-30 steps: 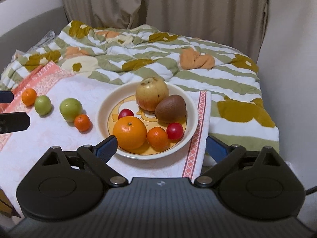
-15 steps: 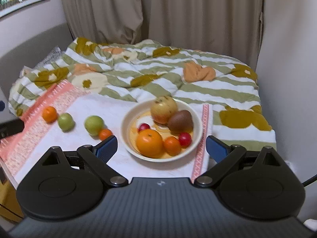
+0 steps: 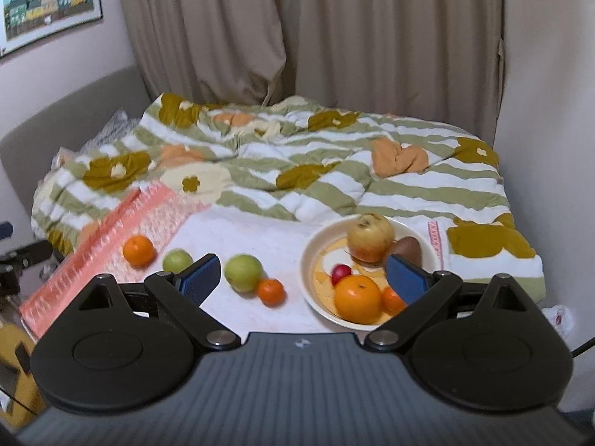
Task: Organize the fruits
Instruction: 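Move both tools back toward the green apple and orange on the cloth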
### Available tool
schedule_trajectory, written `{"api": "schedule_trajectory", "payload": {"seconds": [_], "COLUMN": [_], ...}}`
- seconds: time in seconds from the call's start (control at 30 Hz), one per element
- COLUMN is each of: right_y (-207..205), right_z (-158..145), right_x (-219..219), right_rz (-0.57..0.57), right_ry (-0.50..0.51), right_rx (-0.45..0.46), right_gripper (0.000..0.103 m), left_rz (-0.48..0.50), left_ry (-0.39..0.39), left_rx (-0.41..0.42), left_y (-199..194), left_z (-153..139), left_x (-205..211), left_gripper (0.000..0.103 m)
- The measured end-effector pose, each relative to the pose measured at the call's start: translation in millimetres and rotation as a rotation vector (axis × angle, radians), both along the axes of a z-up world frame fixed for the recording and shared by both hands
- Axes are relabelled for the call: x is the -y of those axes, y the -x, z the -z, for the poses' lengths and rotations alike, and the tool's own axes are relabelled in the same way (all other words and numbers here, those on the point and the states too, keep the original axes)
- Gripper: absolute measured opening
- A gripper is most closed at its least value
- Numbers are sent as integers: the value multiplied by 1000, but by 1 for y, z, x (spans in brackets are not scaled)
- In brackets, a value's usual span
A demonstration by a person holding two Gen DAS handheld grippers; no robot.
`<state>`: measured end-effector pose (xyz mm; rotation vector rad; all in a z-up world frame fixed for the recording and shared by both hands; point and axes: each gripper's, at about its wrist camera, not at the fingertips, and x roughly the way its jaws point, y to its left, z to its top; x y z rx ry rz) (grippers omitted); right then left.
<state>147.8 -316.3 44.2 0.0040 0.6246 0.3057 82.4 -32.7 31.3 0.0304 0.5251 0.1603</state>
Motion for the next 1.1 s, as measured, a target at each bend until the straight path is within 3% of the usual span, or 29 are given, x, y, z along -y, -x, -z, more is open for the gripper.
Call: {"api": "schedule_trajectory", "payload": {"seconds": [0.37, 0.7, 1.1], "right_y": [-6, -23, -67], "right_z": [11, 41, 80], "right_x": [-63, -114, -146], "right_rz": [142, 270, 251], "right_ry": [-17, 25, 128], "right_rx": [-20, -69, -135], "right_gripper": [103, 103, 103], "left_rz": [112, 214, 242], "left_ry": [42, 18, 56], "left_rx": [-88, -128, -269], "left_y": [-37, -80, -138], "left_z": [20, 46, 90], "left_x": [-70, -105, -112], "left_gripper": [103, 103, 103]}}
